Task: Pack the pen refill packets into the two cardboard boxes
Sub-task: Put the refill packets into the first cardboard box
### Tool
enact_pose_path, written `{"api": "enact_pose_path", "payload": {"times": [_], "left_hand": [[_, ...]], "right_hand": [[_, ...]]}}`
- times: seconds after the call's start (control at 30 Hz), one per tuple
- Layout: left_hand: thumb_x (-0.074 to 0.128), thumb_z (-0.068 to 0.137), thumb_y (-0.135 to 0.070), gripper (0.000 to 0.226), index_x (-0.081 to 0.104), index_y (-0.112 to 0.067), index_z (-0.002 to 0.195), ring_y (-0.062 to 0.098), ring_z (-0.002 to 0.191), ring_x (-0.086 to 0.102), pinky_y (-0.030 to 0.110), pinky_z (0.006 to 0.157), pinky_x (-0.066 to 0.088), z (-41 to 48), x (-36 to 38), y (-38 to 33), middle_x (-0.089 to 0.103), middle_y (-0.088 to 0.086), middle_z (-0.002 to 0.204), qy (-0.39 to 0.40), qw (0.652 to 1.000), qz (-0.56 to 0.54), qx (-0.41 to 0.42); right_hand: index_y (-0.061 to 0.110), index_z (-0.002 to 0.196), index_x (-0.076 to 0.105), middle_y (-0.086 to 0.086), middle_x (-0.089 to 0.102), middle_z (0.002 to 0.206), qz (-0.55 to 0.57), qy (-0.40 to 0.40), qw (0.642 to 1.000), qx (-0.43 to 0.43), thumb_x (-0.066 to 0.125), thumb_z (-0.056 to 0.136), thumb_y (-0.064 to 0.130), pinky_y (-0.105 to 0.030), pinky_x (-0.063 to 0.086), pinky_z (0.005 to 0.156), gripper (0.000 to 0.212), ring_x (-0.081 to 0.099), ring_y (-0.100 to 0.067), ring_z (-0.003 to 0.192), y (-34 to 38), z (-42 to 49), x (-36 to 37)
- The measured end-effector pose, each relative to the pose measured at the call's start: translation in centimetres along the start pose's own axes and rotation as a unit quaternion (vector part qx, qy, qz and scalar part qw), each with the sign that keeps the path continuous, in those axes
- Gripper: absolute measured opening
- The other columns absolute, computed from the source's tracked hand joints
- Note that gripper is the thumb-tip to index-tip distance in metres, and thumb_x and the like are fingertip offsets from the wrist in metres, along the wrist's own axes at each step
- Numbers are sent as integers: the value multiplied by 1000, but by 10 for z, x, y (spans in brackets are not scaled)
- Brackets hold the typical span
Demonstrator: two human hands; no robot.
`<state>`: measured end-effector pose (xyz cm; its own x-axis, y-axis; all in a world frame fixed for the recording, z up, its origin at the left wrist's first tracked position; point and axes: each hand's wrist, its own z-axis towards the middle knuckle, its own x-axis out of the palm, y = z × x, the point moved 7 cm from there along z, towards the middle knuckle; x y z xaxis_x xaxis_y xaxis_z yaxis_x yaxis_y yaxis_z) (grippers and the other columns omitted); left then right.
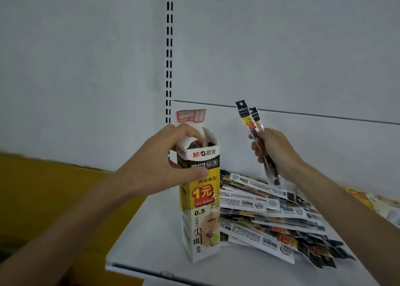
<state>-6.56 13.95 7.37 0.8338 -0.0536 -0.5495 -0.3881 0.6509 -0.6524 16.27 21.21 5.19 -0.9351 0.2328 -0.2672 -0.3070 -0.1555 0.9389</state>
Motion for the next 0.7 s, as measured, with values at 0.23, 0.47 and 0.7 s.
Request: {"api": "enact_pose_path", "payload": {"times": [0.23, 0.47, 0.7], "left_hand": [[66, 67, -53, 28, 54, -64, 90, 0, 104, 48, 17, 66, 47, 10, 10, -14, 48, -12, 112, 59, 997, 52, 15], [67, 73, -45, 19, 50, -39, 77, 2, 91, 50, 22, 63, 53, 9, 12, -20, 47, -19, 97, 25, 995, 85, 44], [64, 61, -56, 18, 52, -52, 74, 6, 97, 55, 27, 62, 55, 1, 7, -28, 54, -21, 98, 0, 997, 59, 48]], "right_hand": [[8, 75, 53, -3, 50, 52, 116, 42, 989, -76, 53, 91, 15, -18, 32, 38, 18, 35, -10, 36, 68, -23, -3], [15, 56, 59, 2, 51, 52, 226, 12, 957, -183, 37, 96, 27, -17, 34, 41, 47, 48, -9, 40, 142, -63, -13], [-3, 73, 54, -15, 47, 61, 31, -8, 920, -391, 44, 93, 9, -21, 44, 40, 26, 51, -18, 50, 155, -91, 15]]}}
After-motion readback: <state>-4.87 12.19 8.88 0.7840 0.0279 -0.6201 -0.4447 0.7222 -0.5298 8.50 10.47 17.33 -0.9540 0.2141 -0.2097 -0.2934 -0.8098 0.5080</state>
